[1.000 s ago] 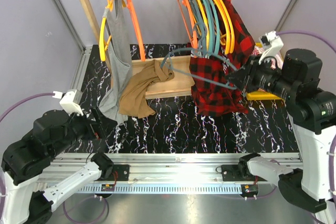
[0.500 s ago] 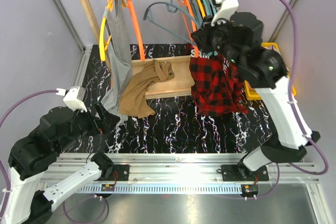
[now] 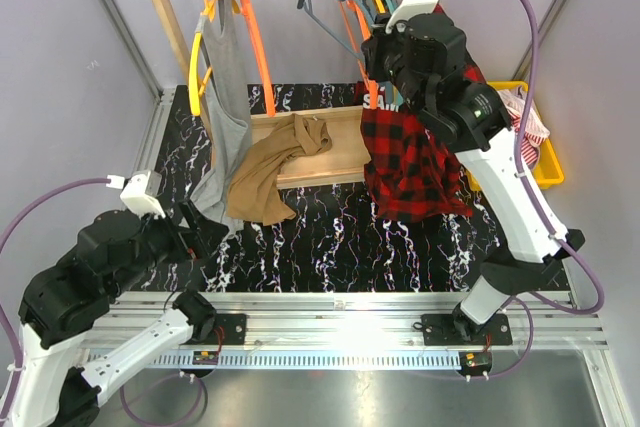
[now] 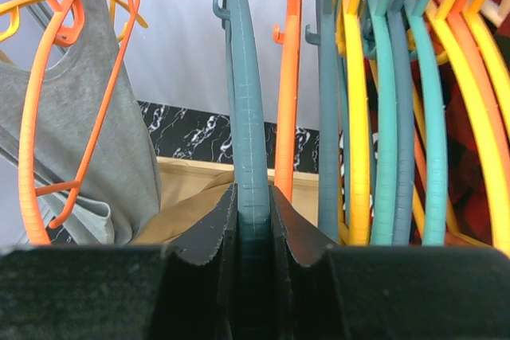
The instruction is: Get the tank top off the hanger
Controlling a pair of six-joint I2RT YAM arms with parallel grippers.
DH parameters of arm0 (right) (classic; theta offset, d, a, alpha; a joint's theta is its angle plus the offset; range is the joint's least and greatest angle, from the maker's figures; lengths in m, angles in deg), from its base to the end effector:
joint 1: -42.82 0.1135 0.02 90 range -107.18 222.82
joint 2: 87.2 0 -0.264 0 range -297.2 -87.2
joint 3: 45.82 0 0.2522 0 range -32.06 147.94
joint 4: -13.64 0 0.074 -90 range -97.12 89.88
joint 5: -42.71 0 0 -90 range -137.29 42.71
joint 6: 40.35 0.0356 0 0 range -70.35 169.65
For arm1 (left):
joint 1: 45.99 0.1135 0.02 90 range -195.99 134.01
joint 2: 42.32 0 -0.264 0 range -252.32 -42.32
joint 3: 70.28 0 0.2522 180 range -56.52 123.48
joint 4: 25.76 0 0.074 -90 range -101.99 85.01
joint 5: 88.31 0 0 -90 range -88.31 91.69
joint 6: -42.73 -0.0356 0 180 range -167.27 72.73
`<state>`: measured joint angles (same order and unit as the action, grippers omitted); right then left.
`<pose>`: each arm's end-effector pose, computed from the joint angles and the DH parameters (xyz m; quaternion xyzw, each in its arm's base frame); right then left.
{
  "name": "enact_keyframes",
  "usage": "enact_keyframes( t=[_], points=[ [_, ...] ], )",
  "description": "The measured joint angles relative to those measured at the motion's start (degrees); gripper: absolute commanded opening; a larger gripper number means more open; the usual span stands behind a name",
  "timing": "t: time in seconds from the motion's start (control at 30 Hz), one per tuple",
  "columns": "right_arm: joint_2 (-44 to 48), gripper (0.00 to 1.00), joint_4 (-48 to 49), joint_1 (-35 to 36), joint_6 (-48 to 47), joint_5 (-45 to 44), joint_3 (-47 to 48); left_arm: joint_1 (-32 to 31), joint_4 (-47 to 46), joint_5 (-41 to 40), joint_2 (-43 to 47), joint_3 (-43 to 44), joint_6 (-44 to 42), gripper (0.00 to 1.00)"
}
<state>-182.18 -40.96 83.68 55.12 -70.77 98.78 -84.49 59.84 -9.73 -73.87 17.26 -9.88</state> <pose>0.2457 0.1938 0.5594 -0.0884 0.7294 0.1224 0.6672 0.0285 -0.0136 0.4069 -0.0417 0.8605 -0.2399 0.4475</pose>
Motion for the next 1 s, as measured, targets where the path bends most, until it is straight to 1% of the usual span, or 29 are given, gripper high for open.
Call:
enact_keyframes(
  t=[0.13, 0.17, 0.2, 0.23, 0.3, 0.33, 0.4, 0.43, 0.5, 0.6, 0.73, 0.8, 0.9, 1.0],
  points=[
    [-0.3, 0.00, -0.7, 0.3, 0.9, 0.5, -0.3, 0.0, 0.1, 0.0, 0.5, -0.4, 0.2, 0.99],
    [-0.1, 0.02, -0.4, 0.3, 1.2, 0.5, -1.1, 0.0, 0.1, 0.0, 0.5, -0.5, 0.2, 0.99],
    [0.1, 0.16, -0.3, 0.4, 1.5, 0.5, -2.4, 0.0, 0.0, 0.0, 0.6, -0.5, 0.2, 0.99],
    [0.5, 0.24, -0.2, 0.4, 1.9, 0.5, -4.0, 0.0, 0.0, 0.0, 0.7, -0.7, 0.2, 0.99],
    [0.9, 0.34, -0.1, 0.4, 2.5, 0.5, -6.8, 0.0, 0.0, 0.0, 0.9, -1.3, 0.2, 0.99],
    [1.0, 0.53, -0.3, 0.5, 2.9, 0.5, -8.0, 0.0, -0.1, 0.0, 0.9, -1.6, 0.2, 0.99],
    [1.0, 0.68, -1.3, 0.5, 4.0, 1.0, -8.8, 0.0, -0.1, 0.0, 0.9, -2.1, 0.2, 0.99],
    [1.3, 0.82, -1.9, 0.7, 4.4, 1.9, -9.2, 0.0, -0.2, 0.0, 0.8, -2.2, 0.2, 0.99],
    [3.2, 1.00, -2.3, 1.7, 5.6, 3.7, -11.6, 0.0, -0.5, 0.0, 0.8, -2.2, 0.1, 0.99],
    [9.7, 1.00, -1.9, 6.0, 7.5, 7.7, -19.4, 0.0, -0.7, -0.2, 0.8, -2.2, 0.1, 0.99],
    [20.1, 1.00, -1.8, 16.7, 12.0, 12.4, -31.9, 0.0, -0.8, -1.0, 1.4, -2.2, 0.1, 0.99],
    [22.6, 1.00, 0.5, 21.5, 15.1, 14.2, -38.6, 0.0, -0.8, -1.3, 1.8, -2.2, 0.1, 0.99],
    [21.0, 1.00, 5.0, 23.4, 19.3, 15.5, -46.6, 0.0, -0.7, -1.6, 2.0, -2.1, 0.1, 0.99],
    [11.4, 1.00, 11.1, 23.2, 23.0, 12.9, -51.1, 0.0, -0.7, -1.7, 2.0, -2.1, 0.1, 0.99]
  ],
)
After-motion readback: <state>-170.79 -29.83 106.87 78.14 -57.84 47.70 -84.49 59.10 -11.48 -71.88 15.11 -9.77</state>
